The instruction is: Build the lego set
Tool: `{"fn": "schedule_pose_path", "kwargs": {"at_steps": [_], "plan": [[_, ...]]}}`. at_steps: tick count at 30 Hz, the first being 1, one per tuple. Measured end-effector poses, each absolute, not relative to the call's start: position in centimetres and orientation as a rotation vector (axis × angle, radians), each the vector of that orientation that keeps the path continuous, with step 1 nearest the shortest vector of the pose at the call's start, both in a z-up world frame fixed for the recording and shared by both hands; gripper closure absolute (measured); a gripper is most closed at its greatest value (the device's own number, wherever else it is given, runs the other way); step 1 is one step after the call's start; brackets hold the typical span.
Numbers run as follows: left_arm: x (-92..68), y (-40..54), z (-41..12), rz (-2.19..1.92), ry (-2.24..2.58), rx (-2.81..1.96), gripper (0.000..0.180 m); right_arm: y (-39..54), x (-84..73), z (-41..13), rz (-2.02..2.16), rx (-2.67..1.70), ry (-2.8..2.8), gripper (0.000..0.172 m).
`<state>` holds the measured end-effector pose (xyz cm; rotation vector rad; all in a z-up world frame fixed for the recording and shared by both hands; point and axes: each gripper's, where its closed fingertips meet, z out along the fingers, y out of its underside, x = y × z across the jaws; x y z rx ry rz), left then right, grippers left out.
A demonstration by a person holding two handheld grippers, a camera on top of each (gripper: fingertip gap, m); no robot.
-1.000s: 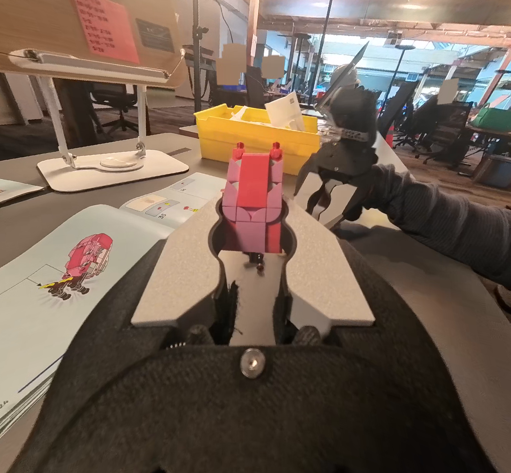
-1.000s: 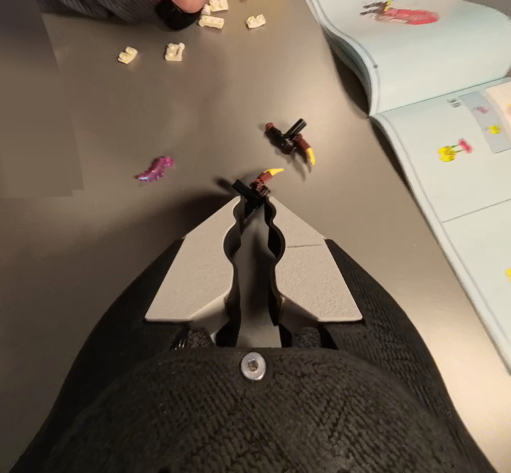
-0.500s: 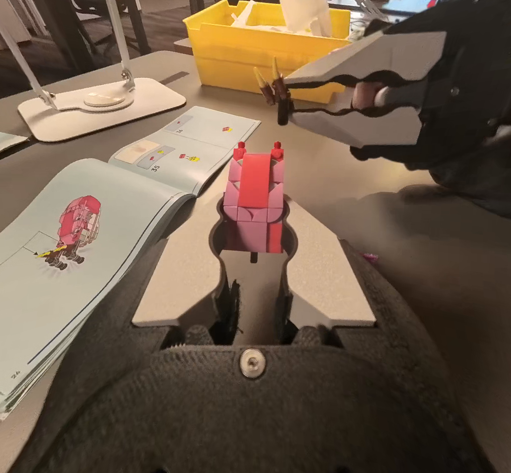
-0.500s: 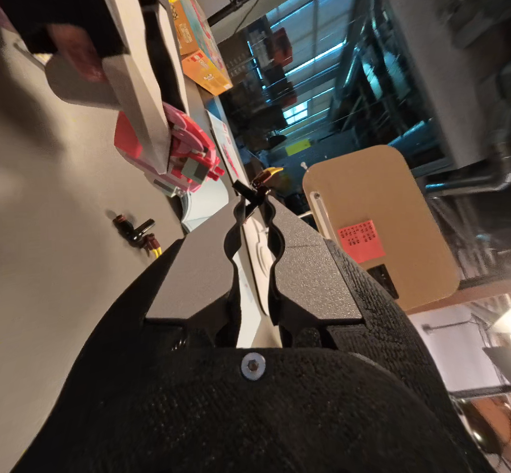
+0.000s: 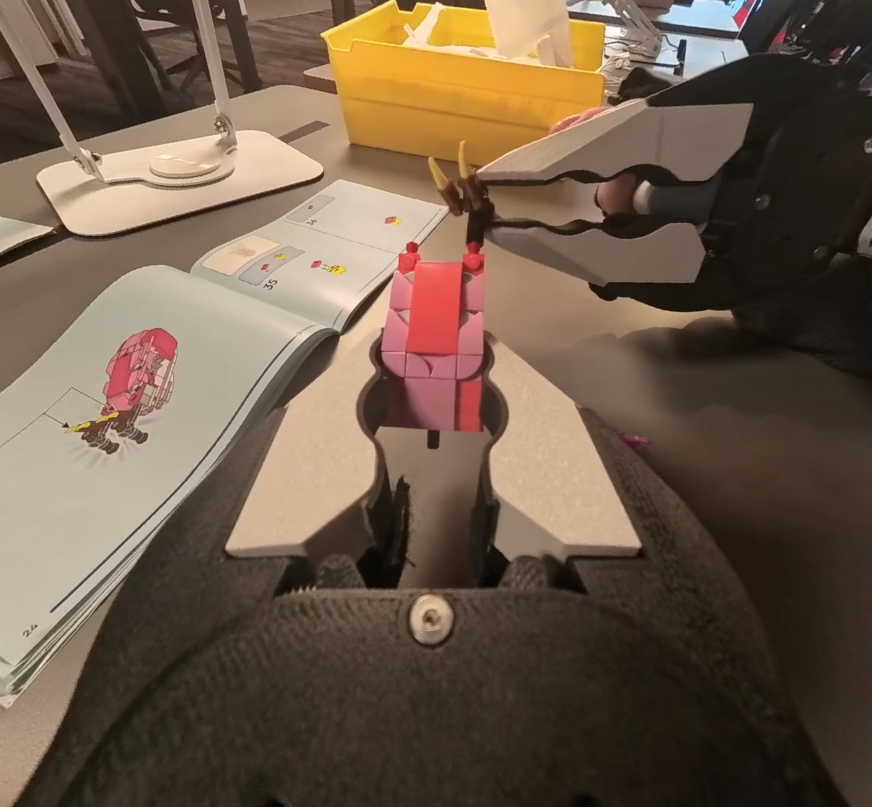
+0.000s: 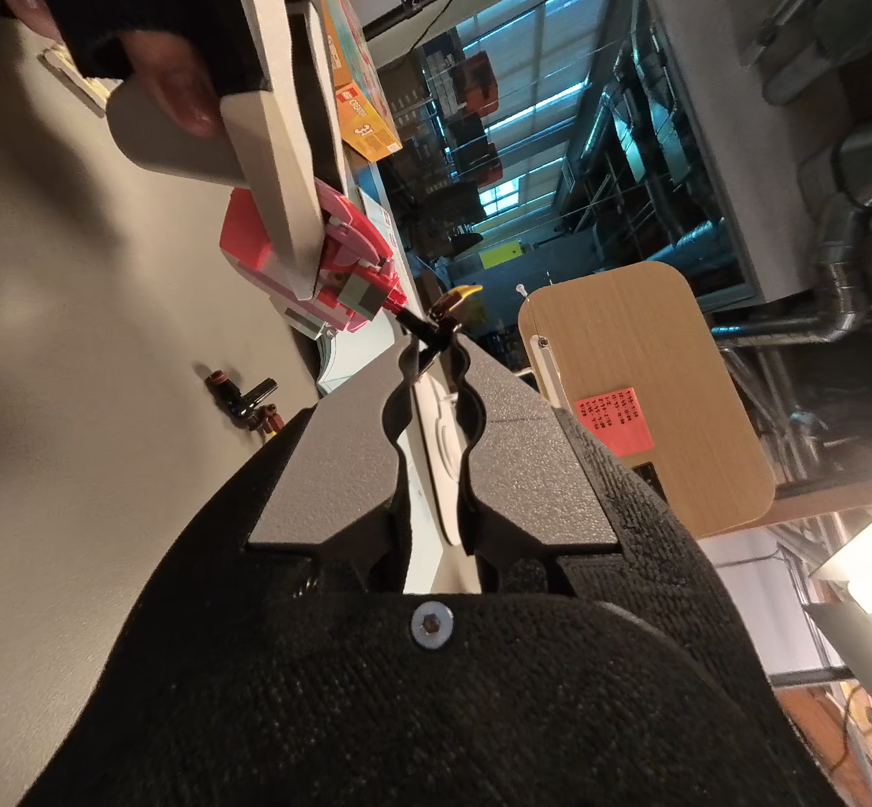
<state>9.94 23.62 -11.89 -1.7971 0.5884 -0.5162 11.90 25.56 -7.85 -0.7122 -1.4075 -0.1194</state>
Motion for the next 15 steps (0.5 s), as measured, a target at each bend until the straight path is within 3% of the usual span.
{"fn": "schedule_pose_path", "kwargs": {"at_steps": [15], "plan": [[10.14, 23.44, -12.10, -0.572, 0.597, -1.816, 0.147, 25.28, 12.00, -7.86, -0.107, -0.661, -1.400, 0.161]]}}
